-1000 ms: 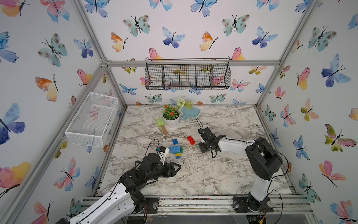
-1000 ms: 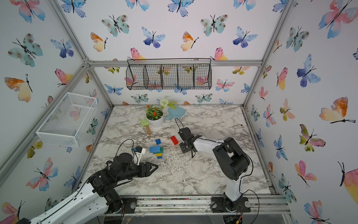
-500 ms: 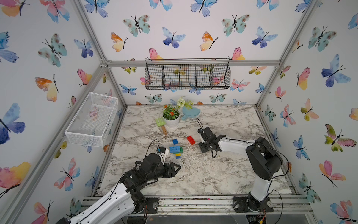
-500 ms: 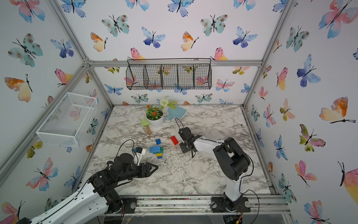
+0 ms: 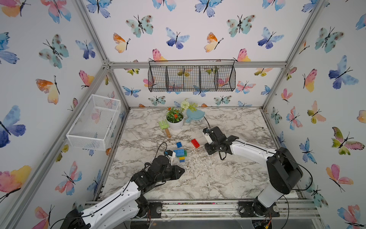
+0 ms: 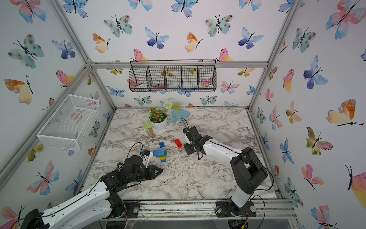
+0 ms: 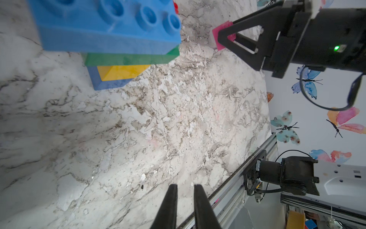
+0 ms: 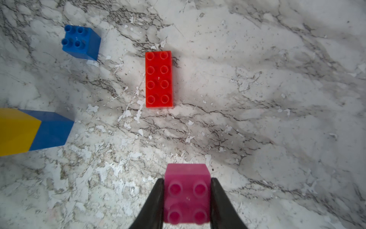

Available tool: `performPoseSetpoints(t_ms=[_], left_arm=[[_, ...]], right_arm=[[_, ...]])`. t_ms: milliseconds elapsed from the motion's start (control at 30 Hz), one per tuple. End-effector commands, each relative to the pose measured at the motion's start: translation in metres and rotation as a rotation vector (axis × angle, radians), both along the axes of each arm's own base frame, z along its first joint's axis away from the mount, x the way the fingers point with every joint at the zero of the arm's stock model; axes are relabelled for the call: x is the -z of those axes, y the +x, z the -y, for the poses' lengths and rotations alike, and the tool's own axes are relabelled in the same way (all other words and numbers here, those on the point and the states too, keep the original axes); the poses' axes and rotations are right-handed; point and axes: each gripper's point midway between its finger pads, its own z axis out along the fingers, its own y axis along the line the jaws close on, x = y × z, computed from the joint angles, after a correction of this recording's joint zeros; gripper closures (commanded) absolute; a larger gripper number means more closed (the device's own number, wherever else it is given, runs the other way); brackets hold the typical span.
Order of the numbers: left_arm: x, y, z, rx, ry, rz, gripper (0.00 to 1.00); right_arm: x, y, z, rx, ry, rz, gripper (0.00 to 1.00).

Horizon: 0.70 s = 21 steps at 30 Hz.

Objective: Assemble a spoon with lego
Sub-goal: Pick up the lego brick from the center of the board, then assemble the lego brick with the lego brick.

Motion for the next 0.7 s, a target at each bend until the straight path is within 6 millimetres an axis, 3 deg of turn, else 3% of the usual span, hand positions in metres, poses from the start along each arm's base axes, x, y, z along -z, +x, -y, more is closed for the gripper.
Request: performPoseSetpoints(t_ms=[0, 367, 667], left_arm=[[-0.003, 0.009, 0.003, -0.017, -0.027, 0.017, 0.83], [-0.009, 0.010, 0.011, 0.000, -0.077, -0.006, 0.89], [0.006, 0.008, 0.001, -0.034, -0.015, -0.035, 0.91]], right_arm=[[-0.008, -0.008, 0.006, -0.012, -0.011, -0.025, 0.93], [-0.028, -0.017, 0.002, -0.037, 0.047, -0.022, 0.93], [-0.034, -0.021, -0.001, -0.070, 0.070, -0.014, 0.93]])
